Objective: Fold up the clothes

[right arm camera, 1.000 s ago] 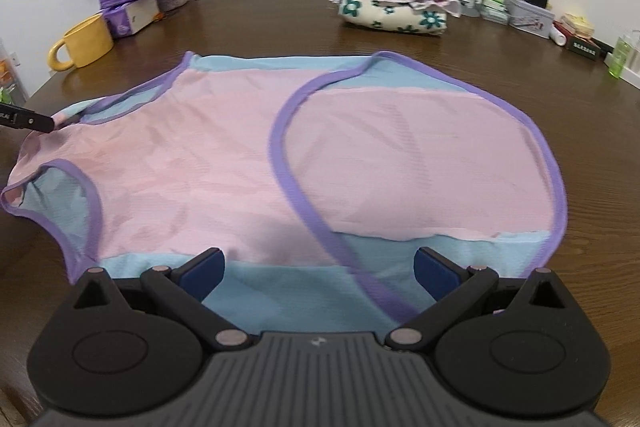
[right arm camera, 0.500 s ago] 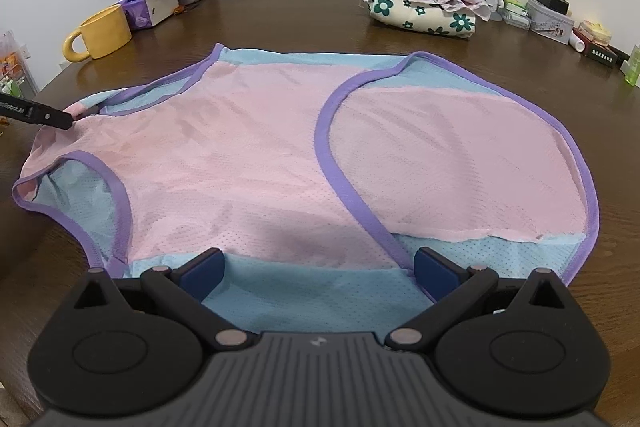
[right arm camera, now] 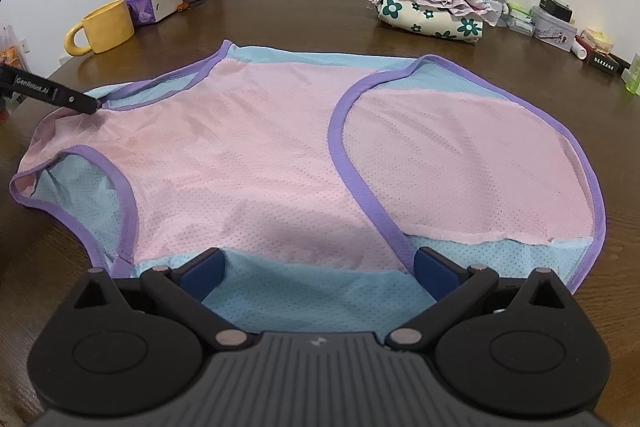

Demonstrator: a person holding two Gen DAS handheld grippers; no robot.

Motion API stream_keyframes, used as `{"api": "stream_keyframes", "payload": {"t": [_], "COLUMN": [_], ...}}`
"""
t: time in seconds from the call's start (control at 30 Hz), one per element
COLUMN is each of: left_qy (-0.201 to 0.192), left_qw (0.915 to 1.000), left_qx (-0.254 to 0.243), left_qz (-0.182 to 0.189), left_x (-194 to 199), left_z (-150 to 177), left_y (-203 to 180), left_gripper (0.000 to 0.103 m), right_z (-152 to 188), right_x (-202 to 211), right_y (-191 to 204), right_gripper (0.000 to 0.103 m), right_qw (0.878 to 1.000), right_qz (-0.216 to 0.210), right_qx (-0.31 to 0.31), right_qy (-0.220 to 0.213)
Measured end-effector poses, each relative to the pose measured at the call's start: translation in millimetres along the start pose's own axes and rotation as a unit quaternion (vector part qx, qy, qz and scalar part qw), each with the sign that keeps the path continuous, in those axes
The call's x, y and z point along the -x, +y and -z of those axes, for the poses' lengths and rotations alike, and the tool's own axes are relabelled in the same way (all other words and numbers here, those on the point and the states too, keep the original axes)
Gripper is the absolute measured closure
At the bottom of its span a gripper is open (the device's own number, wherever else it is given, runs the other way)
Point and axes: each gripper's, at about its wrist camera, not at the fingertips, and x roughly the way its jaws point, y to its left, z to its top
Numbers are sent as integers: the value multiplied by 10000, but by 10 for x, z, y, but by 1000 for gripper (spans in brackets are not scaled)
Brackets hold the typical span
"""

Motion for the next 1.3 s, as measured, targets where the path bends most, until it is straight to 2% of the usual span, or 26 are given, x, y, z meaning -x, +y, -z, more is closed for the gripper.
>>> {"api": "stream_keyframes", "payload": {"t": [0.23,0.27,0.33,0.37,0.4,0.47,0.6,0.77,0.83,0.9,0.97,1.07,1.17,1.3], "left_qy": [-73,-75,-70,-68,-78,-144,-264,-37,50,-2,-226,-406,-368,-255], "left_qw": [9998,9998,9996,9995,9993,9994,9994,9974,9949,9925,9945,9983,9992,9989], "left_qx": [-143,-176,-261,-311,-330,-208,85,698,976,1181,1004,414,-131,-362], "left_qz": [104,84,74,85,138,240,203,156,248,301,197,84,1,-168], "left_x": [-89,-104,-137,-151,-158,-154,-176,-389,-445,-409,-259,-70,-12,-95], "left_z": [-97,-111,-145,-163,-187,-256,-414,-564,-577,-571,-541,-488,-424,-390], "left_y": [-65,-77,-98,-106,-104,-58,65,271,364,442,419,251,30,-98], "left_gripper": [35,43,68,94,98,98,98,96,86,66,64,65,66,66], "right_z": [43,43,48,52,55,62,61,72,77,81,84,81,84,88], "right_x": [-10,-10,-7,-6,-5,-2,-1,5,3,3,5,5,7,10], "right_y": [75,73,68,66,65,64,67,65,65,64,66,75,76,77], "right_gripper": [1,1,1,1,1,1,1,1,1,1,1,1,1,1], "right_qw": [10000,10000,10000,10000,10000,9999,9999,9999,9999,9999,9999,9998,9998,9998], "right_qz": [44,46,47,47,46,42,43,50,59,62,62,64,70,77], "right_qx": [30,12,-4,-12,-4,15,32,34,28,28,33,32,27,19], "right_qy": [-35,-41,-62,-73,-81,-96,-98,-114,-130,-145,-158,-163,-174,-188]}}
